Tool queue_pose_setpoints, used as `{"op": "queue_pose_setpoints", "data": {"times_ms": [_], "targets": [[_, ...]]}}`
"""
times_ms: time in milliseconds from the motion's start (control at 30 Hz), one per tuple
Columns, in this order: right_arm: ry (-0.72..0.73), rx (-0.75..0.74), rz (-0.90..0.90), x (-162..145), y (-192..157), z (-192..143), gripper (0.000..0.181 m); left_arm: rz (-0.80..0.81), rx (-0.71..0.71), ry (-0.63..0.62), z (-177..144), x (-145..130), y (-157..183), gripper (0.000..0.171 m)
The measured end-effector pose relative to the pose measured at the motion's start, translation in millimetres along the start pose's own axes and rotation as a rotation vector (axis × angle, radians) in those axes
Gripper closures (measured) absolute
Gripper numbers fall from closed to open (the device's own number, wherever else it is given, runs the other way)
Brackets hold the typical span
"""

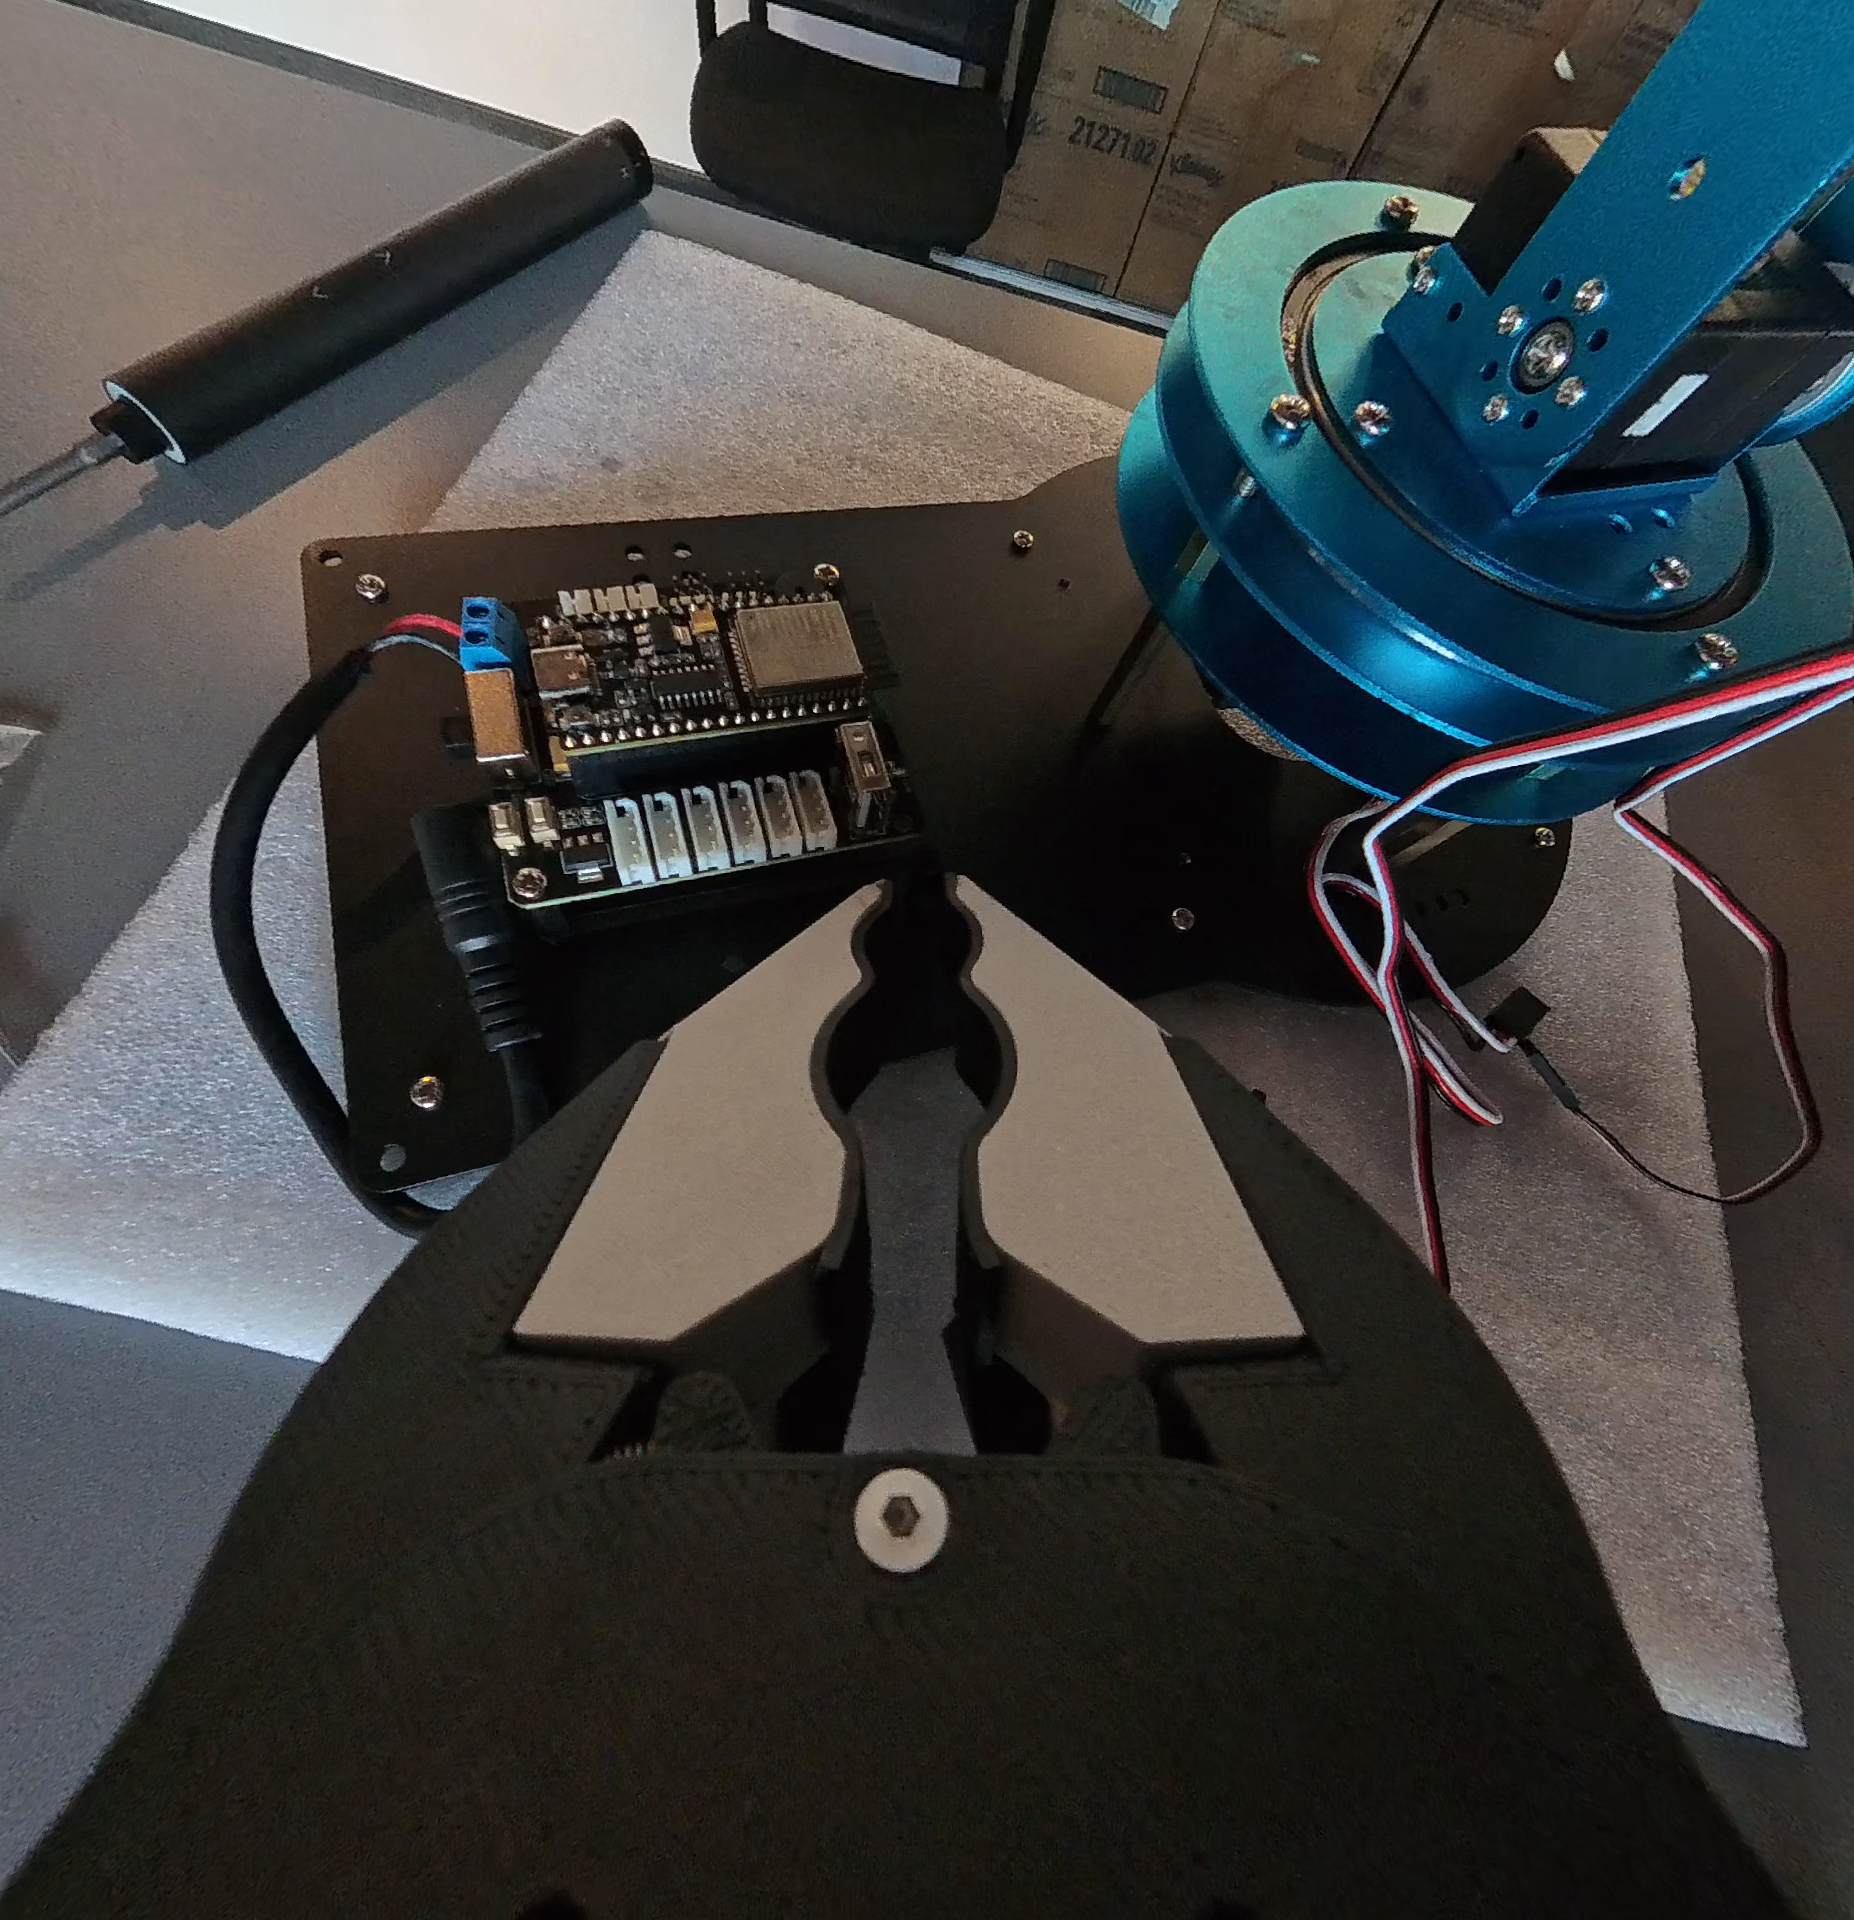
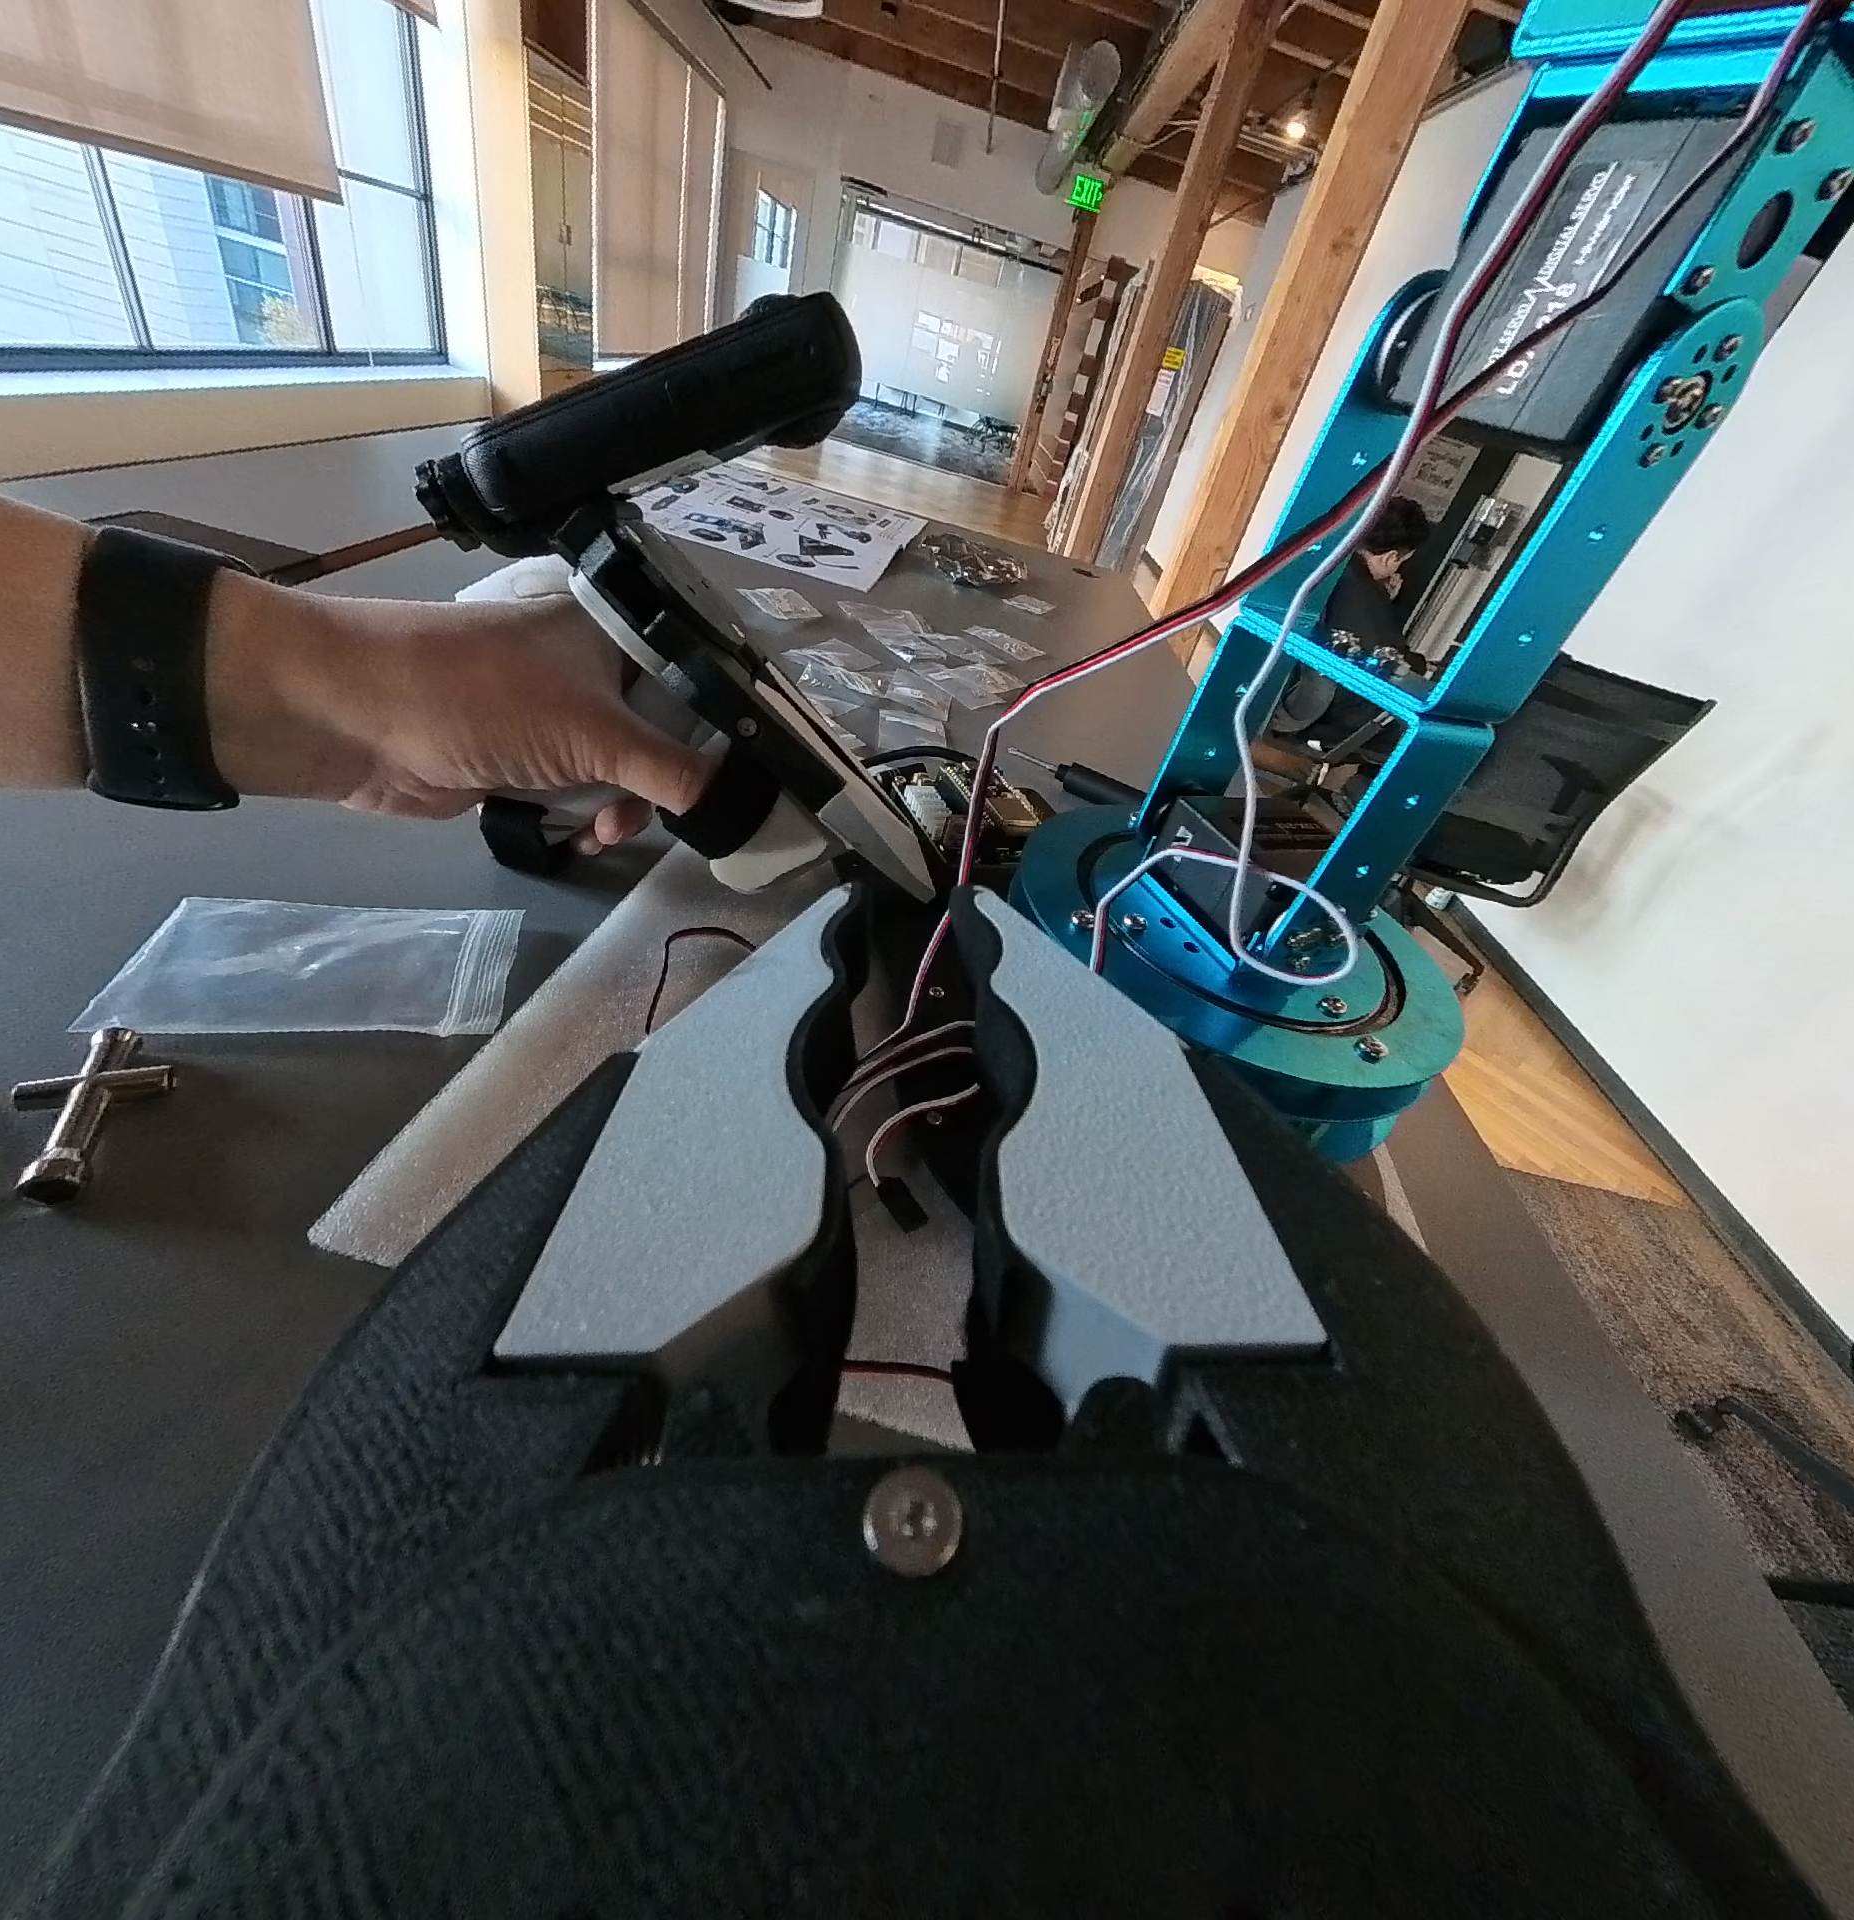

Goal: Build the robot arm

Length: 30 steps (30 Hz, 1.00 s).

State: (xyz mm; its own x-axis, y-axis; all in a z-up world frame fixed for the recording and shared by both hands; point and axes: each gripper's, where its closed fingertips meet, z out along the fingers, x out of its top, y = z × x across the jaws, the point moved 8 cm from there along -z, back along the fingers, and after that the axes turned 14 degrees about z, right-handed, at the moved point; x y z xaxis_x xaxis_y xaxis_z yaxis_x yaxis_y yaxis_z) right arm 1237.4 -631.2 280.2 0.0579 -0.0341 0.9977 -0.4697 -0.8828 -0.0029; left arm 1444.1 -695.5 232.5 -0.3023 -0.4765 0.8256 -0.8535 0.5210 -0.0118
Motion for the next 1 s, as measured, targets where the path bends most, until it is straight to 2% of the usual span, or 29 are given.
{"op": "queue_pose_setpoints", "data": {"times_ms": [1000], "targets": [[-0.010, 0.006, 0.003, -1.2, -1.0, 1.7, 0.167, -0.018, -0.014, 0.011, -1.0, -0.1, -0.6, 0.160]]}}
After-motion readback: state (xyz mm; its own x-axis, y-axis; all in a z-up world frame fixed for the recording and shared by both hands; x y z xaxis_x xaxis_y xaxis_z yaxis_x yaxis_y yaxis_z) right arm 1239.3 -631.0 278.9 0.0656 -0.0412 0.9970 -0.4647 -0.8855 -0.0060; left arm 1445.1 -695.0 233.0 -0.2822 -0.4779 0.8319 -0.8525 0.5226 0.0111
